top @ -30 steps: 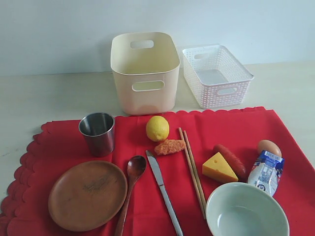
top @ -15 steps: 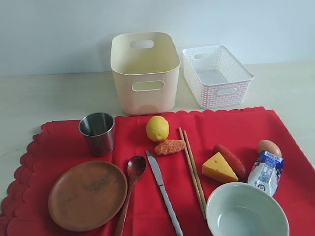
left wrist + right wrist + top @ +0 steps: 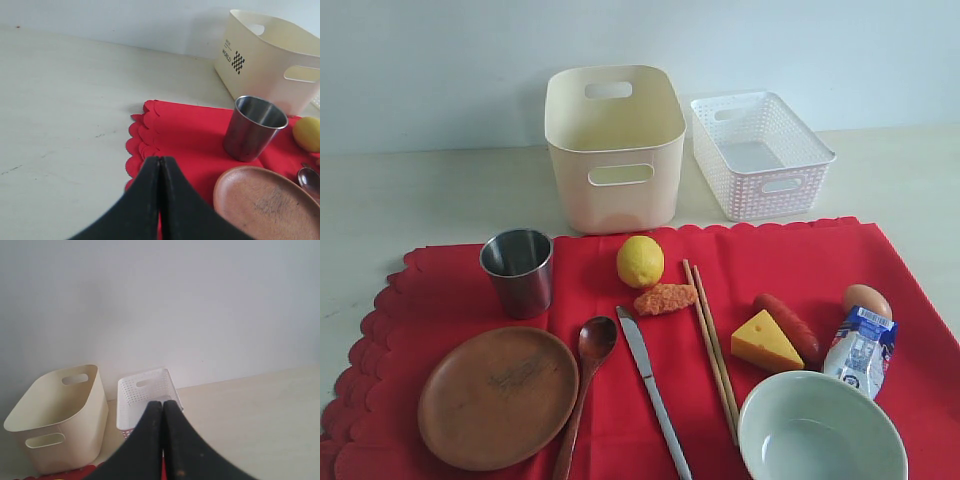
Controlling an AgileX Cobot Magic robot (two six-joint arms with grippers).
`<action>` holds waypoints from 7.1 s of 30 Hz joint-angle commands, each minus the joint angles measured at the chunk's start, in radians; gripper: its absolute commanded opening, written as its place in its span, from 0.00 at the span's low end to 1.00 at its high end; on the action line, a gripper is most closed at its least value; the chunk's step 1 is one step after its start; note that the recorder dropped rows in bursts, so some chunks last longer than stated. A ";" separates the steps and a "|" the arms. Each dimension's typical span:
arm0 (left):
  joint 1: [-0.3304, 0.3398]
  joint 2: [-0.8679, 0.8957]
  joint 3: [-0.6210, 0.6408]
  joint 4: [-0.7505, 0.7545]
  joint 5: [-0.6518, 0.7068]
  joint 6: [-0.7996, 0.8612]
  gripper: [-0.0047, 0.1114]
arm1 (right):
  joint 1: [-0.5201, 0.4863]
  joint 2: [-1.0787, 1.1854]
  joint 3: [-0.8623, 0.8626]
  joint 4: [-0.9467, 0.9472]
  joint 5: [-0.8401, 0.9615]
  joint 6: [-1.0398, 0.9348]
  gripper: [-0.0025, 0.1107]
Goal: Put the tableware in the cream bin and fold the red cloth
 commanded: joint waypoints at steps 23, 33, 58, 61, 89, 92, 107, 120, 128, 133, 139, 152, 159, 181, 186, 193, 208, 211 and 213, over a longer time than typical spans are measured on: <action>0.002 -0.004 0.003 -0.003 -0.008 -0.001 0.04 | 0.000 0.010 -0.007 0.057 -0.118 0.069 0.02; 0.002 -0.004 0.003 -0.003 -0.008 -0.001 0.04 | 0.000 0.018 -0.007 0.092 -0.021 0.067 0.02; 0.003 -0.004 0.003 -0.001 -0.008 -0.001 0.04 | 0.004 0.382 -0.007 0.946 0.092 -0.804 0.02; 0.003 -0.004 0.003 -0.001 -0.008 -0.001 0.04 | 0.004 0.420 -0.007 1.066 0.144 -0.949 0.02; 0.003 -0.004 0.003 -0.001 -0.008 -0.001 0.04 | 0.353 1.011 -0.220 1.341 0.259 -1.486 0.47; 0.003 -0.004 0.003 -0.001 -0.008 -0.001 0.04 | 0.399 1.088 -0.287 1.187 0.132 -1.388 0.58; 0.003 -0.004 0.003 -0.001 -0.008 -0.001 0.04 | 0.416 1.449 -0.684 0.582 0.191 -0.743 0.70; 0.003 -0.004 0.003 -0.001 -0.008 -0.001 0.04 | 0.442 1.664 -0.922 0.385 0.333 -0.508 0.70; 0.003 -0.004 0.003 -0.001 -0.008 -0.001 0.04 | 0.449 1.734 -0.971 0.347 0.365 -0.434 0.66; 0.003 -0.004 0.003 -0.001 -0.008 -0.001 0.04 | 0.449 1.749 -0.976 0.339 0.371 -0.420 0.48; 0.003 -0.004 0.003 -0.001 -0.008 -0.001 0.04 | 0.449 1.707 -0.976 0.310 0.412 -0.448 0.06; 0.003 -0.004 0.003 -0.001 -0.008 -0.001 0.04 | 0.420 1.371 -0.974 0.221 0.526 -0.450 0.02; 0.003 -0.004 0.003 -0.001 -0.008 -0.001 0.04 | 0.312 1.197 -0.974 0.221 0.558 -0.462 0.02; 0.003 -0.004 0.003 -0.001 -0.008 -0.001 0.04 | 0.153 1.275 -1.005 0.252 0.429 -0.521 0.02; 0.003 -0.004 0.003 -0.001 -0.008 -0.001 0.04 | 0.121 1.439 -1.124 0.254 0.414 -0.519 0.02; 0.003 -0.004 0.003 -0.001 -0.008 -0.001 0.04 | 0.087 1.697 -1.308 0.252 0.420 -0.519 0.02; 0.003 -0.004 0.003 -0.001 -0.008 -0.001 0.04 | 0.077 1.942 -1.503 0.212 0.480 -0.519 0.02; 0.003 -0.004 0.003 -0.001 -0.008 -0.001 0.04 | 0.077 1.942 -1.503 0.212 0.501 -0.519 0.10; 0.003 -0.004 0.003 -0.001 -0.008 -0.001 0.04 | 0.077 1.942 -1.503 0.212 0.507 -0.510 0.15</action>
